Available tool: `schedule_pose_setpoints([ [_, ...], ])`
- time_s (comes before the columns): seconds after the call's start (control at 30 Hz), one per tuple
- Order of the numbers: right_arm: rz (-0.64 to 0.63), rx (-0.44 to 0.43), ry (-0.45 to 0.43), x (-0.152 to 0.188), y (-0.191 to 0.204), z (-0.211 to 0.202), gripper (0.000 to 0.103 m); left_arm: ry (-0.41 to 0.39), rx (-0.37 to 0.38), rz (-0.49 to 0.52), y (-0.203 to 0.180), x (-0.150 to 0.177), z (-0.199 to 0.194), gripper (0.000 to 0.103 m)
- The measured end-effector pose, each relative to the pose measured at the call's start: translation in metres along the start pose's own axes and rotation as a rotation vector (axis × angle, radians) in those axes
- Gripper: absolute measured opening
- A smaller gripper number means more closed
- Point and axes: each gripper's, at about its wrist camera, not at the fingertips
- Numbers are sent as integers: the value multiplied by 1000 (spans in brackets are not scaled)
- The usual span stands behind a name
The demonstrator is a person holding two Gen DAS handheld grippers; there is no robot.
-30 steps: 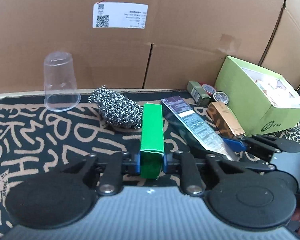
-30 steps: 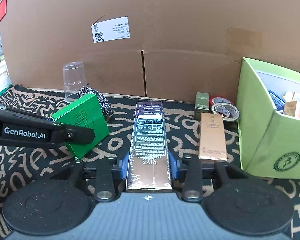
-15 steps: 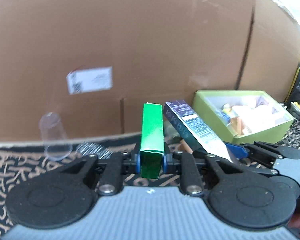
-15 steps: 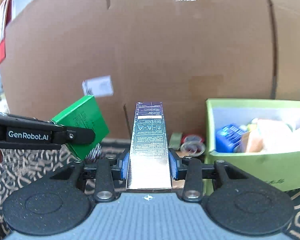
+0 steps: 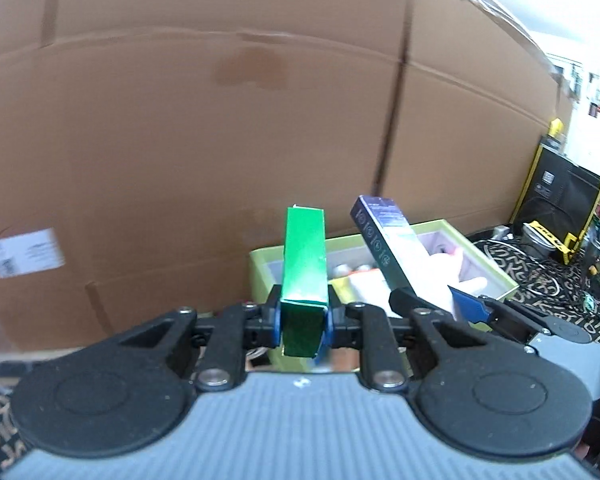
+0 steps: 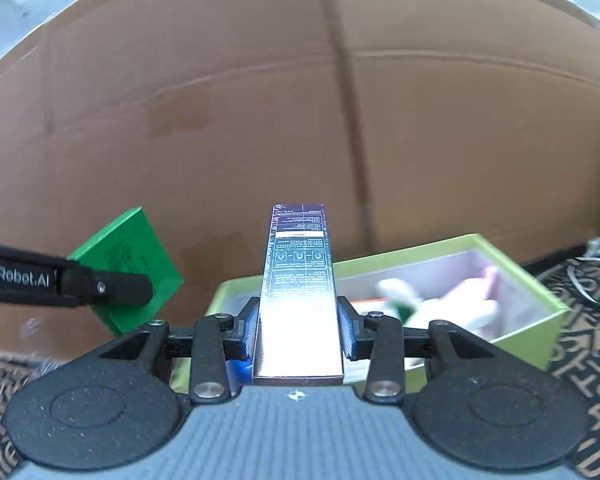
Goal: Organize objects
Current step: 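Lift the green box and VIVX box and carry them over the lime-green box, then open both tools to drop the green and VIVX boxes inside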
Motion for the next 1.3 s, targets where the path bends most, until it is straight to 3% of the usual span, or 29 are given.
schedule_pose_setpoints([
  [0.27,5,151,-39,-9,-51,15,43,-8,51,51,-52,-22,41,19],
  [0.43,-26,227,-34,0,-67,33,44,21,68,62,-67,-18,72,20],
  [0.47,-35,244,-4,3,-70,38,52,29,57,68,-67,-14,78,24],
  [0.53,-38,291,15,9,-73,43,56,46,37,65,-63,-6,87,62],
  [0.6,-29,321,-7,7,-74,37,65,39,14,53,-55,3,87,68],
  [0.77,17,308,-46,9,-76,29,71,54,7,25,-38,12,83,71],
  [0.93,14,289,-50,9,-70,29,74,3,-21,8,-29,12,67,98],
  [1.3,-107,188,-80,20,-15,19,89,-56,-68,56,-8,38,3,103],
])
Point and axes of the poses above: each gripper's, at about its wrist camera, not at the fingertips, and z roughly the way its jaws point, y to its left, x to its underside, and after that the axes turned 1 degree about z, right-handed
